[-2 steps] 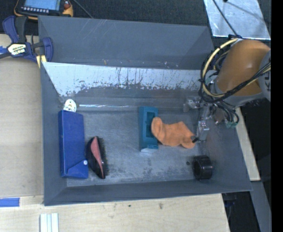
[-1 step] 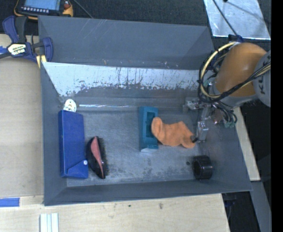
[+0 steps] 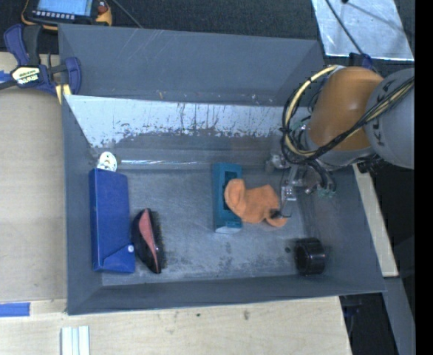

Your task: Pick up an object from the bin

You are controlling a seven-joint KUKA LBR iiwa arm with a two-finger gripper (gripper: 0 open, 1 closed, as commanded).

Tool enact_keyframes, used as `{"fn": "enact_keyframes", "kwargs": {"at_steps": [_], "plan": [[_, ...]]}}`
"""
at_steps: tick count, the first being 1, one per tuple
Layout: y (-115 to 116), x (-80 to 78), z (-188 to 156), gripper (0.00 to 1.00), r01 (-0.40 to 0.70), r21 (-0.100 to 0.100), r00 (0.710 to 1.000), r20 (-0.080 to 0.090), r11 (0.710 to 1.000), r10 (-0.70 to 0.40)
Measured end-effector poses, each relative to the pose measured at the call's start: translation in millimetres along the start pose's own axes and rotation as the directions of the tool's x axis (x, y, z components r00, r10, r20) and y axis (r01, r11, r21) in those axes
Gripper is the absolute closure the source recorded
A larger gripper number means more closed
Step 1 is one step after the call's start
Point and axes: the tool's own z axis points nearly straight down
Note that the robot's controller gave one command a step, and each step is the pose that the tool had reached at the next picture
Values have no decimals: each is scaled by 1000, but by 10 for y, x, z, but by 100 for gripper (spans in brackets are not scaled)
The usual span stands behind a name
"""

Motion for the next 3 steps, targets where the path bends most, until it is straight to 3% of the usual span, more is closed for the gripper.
{"fn": "enact_keyframes", "kwargs": {"at_steps": [1,2,3], "plan": [[-79,149,-10,100,266,-2,964,-1,964,-266],[-117,163,-10,100,270,-1,963,-2,963,-270],[310,506,-1269,100,296,-1,955,1,955,-296]]}}
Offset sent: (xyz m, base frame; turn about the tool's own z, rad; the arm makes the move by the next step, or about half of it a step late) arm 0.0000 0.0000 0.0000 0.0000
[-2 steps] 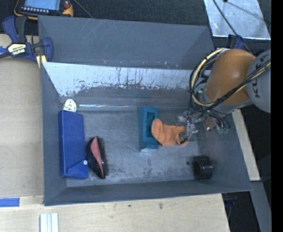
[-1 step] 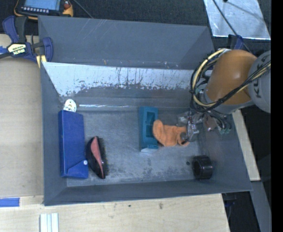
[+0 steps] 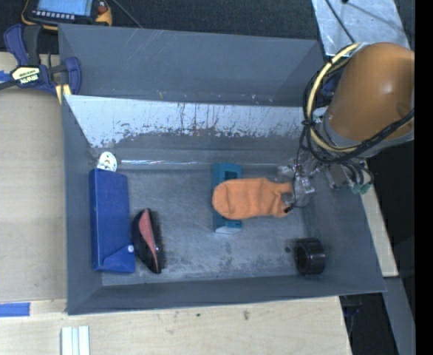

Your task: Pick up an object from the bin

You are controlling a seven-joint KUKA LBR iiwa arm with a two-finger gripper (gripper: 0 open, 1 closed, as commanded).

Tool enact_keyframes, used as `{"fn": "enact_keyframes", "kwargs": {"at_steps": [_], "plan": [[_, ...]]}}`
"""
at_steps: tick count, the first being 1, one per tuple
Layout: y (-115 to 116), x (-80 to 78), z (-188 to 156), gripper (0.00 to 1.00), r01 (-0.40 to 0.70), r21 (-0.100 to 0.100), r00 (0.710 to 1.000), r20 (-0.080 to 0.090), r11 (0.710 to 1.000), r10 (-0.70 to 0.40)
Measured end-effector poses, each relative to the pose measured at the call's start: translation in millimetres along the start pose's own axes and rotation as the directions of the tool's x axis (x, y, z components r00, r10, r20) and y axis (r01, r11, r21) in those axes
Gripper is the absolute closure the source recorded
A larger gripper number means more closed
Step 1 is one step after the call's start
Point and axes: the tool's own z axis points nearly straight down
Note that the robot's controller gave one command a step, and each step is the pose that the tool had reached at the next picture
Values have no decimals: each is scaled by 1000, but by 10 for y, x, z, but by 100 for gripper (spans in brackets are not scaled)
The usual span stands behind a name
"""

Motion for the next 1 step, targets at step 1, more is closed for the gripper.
{"fn": "enact_keyframes", "kwargs": {"at_steps": [1], "plan": [[0,2,3,100,0,0,1000,-1,1000,0]]}}
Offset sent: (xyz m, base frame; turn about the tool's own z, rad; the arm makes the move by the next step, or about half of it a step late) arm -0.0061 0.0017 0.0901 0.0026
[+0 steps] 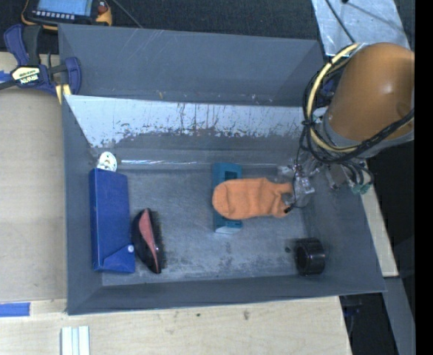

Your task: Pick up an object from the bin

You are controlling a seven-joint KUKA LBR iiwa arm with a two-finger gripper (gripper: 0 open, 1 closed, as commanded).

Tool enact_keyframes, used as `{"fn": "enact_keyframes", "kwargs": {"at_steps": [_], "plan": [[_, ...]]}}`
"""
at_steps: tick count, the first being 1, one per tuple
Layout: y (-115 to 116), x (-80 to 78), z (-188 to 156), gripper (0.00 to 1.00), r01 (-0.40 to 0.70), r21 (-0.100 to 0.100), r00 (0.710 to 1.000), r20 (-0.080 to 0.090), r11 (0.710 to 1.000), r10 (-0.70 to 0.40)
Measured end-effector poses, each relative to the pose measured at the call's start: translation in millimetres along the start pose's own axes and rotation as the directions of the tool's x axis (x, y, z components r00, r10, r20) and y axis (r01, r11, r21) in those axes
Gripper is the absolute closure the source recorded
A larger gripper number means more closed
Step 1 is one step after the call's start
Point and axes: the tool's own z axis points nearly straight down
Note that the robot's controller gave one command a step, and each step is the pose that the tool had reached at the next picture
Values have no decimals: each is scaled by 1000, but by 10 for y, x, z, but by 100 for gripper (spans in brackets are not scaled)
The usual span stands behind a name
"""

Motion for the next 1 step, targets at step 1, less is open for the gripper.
{"fn": "enact_keyframes", "kwargs": {"at_steps": [1], "plan": [[18,36,-423,100,-3,-3,1000,-7,1000,3]]}}
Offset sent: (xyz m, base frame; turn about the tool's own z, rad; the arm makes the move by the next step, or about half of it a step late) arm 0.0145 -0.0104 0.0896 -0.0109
